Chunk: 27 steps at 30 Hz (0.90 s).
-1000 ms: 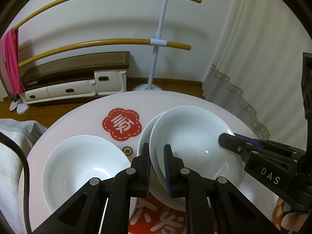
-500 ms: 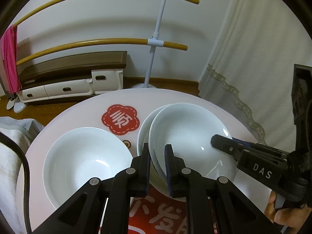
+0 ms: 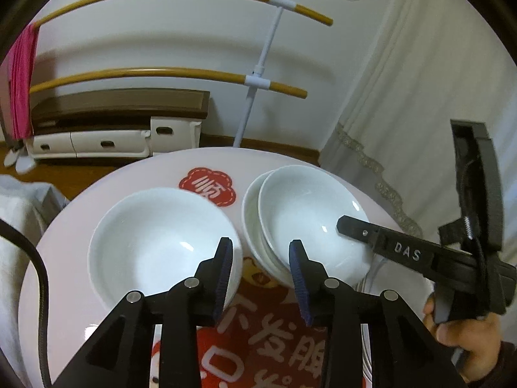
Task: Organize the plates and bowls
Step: 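Lower the bowl into the other bowl and open the right gripper, then move the right gripper to another white bowl and pinch its rim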
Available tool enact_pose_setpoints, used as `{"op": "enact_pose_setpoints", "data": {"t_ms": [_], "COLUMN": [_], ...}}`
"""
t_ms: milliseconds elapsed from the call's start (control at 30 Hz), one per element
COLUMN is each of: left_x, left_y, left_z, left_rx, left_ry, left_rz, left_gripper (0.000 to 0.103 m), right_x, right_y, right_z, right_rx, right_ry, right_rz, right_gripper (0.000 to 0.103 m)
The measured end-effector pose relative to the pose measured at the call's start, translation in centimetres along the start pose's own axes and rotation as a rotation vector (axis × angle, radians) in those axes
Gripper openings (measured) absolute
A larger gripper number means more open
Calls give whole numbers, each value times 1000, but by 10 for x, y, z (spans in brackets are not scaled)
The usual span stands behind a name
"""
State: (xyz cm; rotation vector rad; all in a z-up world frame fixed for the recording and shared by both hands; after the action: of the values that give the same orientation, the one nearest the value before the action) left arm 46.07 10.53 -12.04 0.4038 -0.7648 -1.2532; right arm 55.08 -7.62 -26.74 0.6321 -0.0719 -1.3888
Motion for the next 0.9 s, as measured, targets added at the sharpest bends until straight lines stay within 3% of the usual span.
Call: {"op": "enact_pose_setpoints", "data": {"t_ms": [233,433,533,700,900], "left_x": [-24,-42,-50,-52,-33], "left_y": [-21,-50,-66,-89,-85], "left_z": [33,82,120,191,289], "left_rx": [44,86,110,164,228], "left_ry": [3,24,43,96,122], "left_rz": [45,61,44,11,-57], "left_gripper": [34,34,34,34,36], "right_x": [-1,-2,-4,-17,-57], "right_y": [-6,-23,-34,-55,-70], "right_z": [4,23,40,90,155], "right_rx": [7,26,40,108,157], "right_ry": [24,53,51,51,63], "right_rz": [-27,-76,-105,-126,-22], "right_gripper": [22,39,46,46,47]}}
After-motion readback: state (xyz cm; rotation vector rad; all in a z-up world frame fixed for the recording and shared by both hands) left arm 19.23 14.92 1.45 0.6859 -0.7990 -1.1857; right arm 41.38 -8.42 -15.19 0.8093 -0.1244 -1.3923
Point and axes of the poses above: each gripper's, at about its wrist camera, not at the fingertips, and z roughly against the way its jaws point, x to its right, y to its top, the point moved 7 cm from there along -z, roughly the way its jaws point
